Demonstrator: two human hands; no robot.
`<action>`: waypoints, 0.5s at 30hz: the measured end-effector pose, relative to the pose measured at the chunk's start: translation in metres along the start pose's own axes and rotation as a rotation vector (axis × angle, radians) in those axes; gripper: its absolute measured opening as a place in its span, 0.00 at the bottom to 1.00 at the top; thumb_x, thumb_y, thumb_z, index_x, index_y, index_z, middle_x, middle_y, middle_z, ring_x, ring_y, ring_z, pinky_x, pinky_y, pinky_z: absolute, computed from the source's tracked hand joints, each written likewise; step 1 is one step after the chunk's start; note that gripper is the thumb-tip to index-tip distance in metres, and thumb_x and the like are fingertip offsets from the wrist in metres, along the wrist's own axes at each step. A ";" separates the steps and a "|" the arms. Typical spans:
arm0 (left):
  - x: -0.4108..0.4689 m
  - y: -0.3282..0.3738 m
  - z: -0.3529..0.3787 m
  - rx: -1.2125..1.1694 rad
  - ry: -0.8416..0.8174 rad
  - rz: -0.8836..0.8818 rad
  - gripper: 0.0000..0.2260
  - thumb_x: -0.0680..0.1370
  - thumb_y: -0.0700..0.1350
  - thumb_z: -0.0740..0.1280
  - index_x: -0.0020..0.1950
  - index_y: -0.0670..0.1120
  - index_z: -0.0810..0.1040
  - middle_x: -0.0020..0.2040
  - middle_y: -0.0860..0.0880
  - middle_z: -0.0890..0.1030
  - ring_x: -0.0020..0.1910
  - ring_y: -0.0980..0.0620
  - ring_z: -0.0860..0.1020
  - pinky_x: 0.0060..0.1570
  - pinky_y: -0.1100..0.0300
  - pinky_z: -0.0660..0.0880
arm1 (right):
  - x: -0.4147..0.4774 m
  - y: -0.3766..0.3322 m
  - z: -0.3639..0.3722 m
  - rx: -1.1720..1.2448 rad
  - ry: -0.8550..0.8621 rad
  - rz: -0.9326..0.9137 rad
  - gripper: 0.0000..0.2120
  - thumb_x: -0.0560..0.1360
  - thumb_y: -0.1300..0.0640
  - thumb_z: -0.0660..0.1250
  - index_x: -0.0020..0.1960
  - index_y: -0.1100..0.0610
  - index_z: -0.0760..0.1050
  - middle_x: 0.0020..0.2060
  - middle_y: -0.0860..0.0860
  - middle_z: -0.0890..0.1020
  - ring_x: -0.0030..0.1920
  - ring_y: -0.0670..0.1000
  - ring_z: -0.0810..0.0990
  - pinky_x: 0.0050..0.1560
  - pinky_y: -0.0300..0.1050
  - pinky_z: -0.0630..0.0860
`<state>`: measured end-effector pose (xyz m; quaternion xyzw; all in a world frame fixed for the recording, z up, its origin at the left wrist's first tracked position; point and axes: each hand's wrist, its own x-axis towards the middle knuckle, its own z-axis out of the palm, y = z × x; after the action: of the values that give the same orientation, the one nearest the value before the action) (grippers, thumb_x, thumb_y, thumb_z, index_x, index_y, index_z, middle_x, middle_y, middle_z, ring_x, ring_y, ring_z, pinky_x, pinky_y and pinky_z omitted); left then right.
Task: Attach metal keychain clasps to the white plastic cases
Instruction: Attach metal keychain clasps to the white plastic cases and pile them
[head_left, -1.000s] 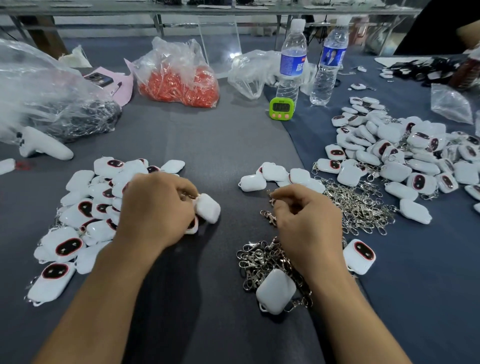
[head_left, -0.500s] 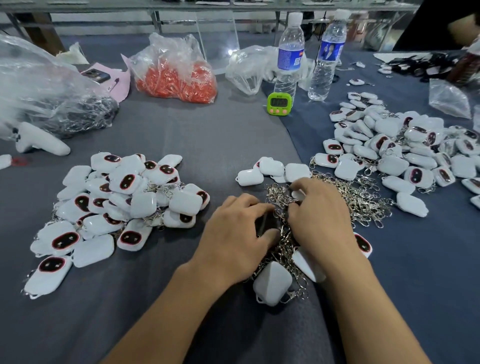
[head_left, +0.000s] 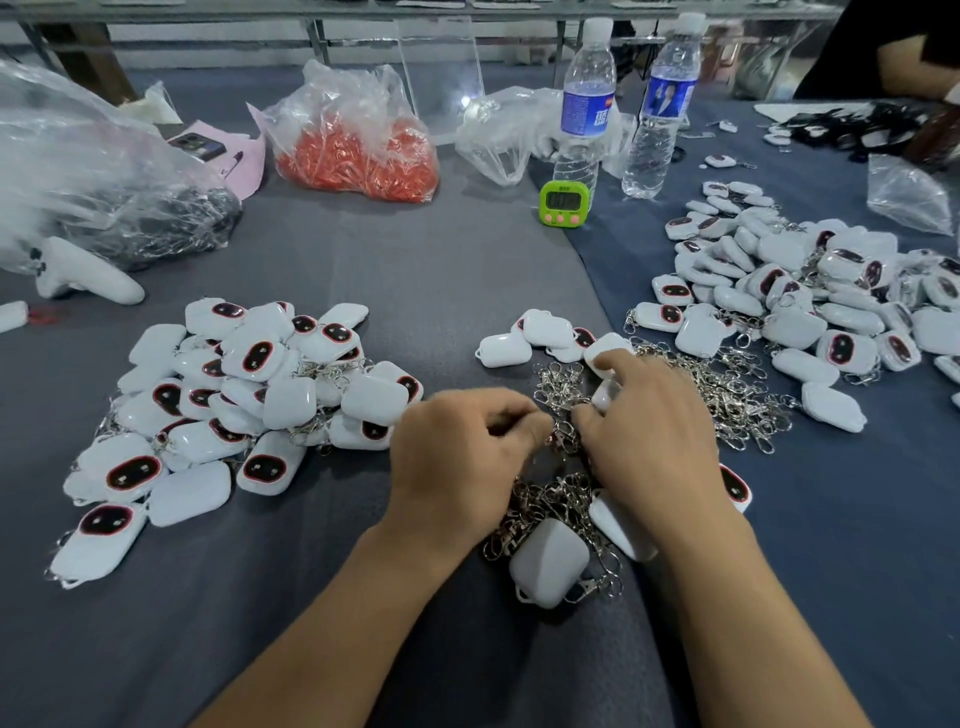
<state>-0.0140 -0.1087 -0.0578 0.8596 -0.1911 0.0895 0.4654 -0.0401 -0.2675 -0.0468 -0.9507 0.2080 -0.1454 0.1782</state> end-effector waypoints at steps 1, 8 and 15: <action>0.002 0.000 0.000 -0.083 0.036 -0.040 0.05 0.73 0.53 0.75 0.42 0.54 0.86 0.35 0.61 0.84 0.34 0.62 0.82 0.40 0.58 0.80 | 0.000 0.000 0.000 0.010 0.014 0.011 0.15 0.76 0.53 0.68 0.63 0.48 0.77 0.54 0.52 0.82 0.54 0.57 0.78 0.51 0.50 0.71; 0.008 -0.008 0.007 -0.279 0.056 -0.172 0.06 0.79 0.48 0.72 0.42 0.51 0.81 0.36 0.55 0.85 0.35 0.55 0.84 0.41 0.52 0.81 | -0.001 -0.006 -0.007 0.441 0.263 0.168 0.05 0.69 0.51 0.76 0.41 0.50 0.81 0.31 0.43 0.82 0.34 0.44 0.79 0.37 0.37 0.71; 0.016 -0.013 0.003 -0.390 0.116 -0.227 0.08 0.77 0.49 0.74 0.38 0.52 0.84 0.28 0.56 0.81 0.26 0.60 0.74 0.30 0.66 0.72 | -0.010 -0.028 -0.001 1.306 -0.132 0.184 0.09 0.72 0.70 0.72 0.45 0.59 0.77 0.31 0.53 0.83 0.29 0.53 0.81 0.29 0.44 0.78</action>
<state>0.0060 -0.1094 -0.0639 0.7629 -0.0799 0.0471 0.6399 -0.0399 -0.2398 -0.0370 -0.6324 0.1461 -0.1673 0.7421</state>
